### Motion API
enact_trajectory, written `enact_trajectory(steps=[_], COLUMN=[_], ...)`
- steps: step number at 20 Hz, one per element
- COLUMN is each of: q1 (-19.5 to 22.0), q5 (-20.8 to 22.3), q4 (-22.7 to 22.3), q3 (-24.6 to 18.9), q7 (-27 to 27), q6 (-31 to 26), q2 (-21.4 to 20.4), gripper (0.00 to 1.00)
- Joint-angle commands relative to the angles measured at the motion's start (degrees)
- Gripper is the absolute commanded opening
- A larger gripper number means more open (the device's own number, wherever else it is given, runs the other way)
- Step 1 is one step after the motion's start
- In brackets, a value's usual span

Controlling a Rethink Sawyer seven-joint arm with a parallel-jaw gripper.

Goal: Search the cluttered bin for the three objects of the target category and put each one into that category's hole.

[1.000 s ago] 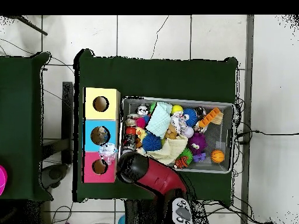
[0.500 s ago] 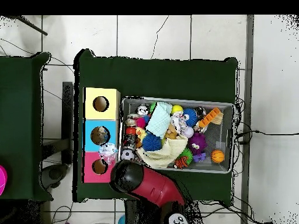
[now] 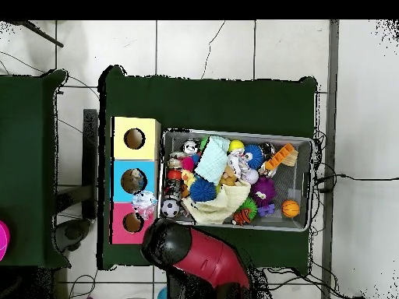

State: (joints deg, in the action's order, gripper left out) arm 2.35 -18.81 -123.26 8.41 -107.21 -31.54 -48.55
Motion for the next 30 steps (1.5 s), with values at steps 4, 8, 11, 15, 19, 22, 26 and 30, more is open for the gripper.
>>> enact_trajectory(steps=[4,8,11,15,19,22,26,30], q1=[1.4,0.6,0.5,-0.6,-1.2,-1.5,-1.4,-1.6], q5=[-0.7,-1.3,-1.2,-2.0,-2.8,-3.2,-3.9,-4.3], q4=[-0.5,0.1,1.6,1.5,1.7,1.7,1.2,1.3], q3=[-5.3,-5.6,-5.5,-6.0,-6.3,-6.3,-6.8,-6.8], q7=[-7.0,-8.0,-8.4,-9.5,-10.1,-10.5,-10.4,-10.8], q6=[0.1,0.1,0.0,0.8,1.2,1.4,1.8,1.3], q2=[3.1,3.6,4.9,5.3,5.7,5.7,5.5,5.0], gripper=[1.0,1.0,1.0,1.0,1.0,1.0,1.0,1.0])
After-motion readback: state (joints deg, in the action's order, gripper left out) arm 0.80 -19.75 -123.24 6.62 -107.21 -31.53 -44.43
